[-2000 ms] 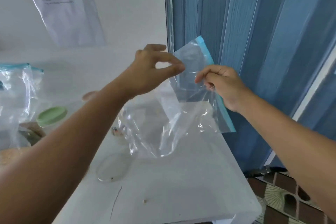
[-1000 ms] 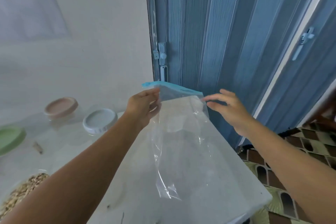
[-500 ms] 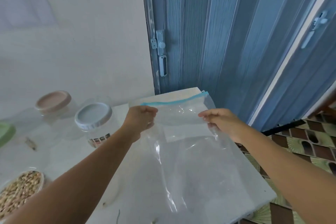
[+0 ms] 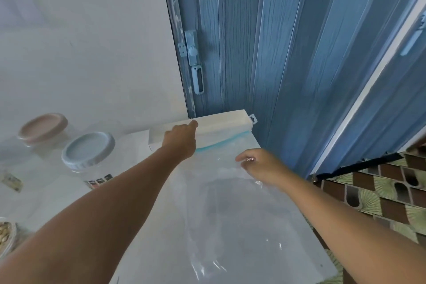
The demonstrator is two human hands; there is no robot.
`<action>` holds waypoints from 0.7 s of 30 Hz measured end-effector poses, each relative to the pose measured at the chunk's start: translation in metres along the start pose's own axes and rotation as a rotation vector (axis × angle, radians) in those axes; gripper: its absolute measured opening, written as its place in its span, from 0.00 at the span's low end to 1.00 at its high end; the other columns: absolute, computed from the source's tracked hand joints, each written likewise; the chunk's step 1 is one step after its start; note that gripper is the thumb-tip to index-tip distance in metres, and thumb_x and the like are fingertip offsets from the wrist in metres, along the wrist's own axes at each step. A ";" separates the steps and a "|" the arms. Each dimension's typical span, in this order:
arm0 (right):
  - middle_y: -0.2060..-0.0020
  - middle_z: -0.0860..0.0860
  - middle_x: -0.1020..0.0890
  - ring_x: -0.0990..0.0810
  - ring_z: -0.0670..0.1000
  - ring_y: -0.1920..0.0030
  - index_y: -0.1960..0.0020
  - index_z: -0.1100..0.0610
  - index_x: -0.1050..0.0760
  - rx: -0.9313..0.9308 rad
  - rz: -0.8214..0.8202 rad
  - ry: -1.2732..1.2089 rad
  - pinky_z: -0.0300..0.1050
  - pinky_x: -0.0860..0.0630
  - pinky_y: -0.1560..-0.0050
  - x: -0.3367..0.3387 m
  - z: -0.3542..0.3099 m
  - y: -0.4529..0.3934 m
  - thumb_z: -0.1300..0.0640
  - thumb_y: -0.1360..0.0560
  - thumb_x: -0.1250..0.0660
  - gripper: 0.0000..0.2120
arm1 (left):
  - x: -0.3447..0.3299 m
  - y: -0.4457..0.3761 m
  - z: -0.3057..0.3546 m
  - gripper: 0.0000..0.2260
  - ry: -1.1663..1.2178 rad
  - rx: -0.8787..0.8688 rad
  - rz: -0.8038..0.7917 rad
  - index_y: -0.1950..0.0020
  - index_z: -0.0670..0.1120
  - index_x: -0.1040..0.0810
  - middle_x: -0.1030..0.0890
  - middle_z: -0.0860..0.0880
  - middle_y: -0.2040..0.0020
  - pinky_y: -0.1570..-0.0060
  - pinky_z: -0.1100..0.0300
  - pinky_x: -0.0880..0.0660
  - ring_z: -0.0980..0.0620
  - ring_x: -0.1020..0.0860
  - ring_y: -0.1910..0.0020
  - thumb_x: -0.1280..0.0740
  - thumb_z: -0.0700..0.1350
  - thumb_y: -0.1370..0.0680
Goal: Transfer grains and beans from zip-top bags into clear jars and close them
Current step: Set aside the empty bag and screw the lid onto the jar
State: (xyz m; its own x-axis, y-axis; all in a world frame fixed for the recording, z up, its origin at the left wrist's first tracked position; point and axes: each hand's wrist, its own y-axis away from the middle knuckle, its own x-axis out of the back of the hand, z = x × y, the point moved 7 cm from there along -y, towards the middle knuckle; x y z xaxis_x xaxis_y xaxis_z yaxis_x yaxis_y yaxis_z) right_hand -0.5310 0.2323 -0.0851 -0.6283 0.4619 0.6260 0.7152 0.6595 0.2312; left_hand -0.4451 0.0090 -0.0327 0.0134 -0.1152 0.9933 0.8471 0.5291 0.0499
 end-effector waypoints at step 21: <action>0.36 0.54 0.30 0.32 0.59 0.30 0.36 0.39 0.20 0.018 0.137 0.263 0.54 0.32 0.29 -0.013 -0.007 -0.054 0.45 0.21 0.31 0.14 | 0.001 0.000 -0.012 0.19 0.302 -0.122 0.059 0.29 0.54 0.27 0.17 0.47 0.42 0.44 0.53 0.22 0.45 0.21 0.46 0.36 0.37 0.17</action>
State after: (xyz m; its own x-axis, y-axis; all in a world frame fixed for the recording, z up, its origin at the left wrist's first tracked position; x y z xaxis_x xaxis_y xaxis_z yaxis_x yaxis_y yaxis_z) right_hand -0.5596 0.1862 -0.1001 -0.4242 0.3793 0.8223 0.7807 0.6133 0.1198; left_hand -0.4387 -0.0008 -0.0325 0.2061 -0.3409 0.9172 0.8973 0.4398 -0.0382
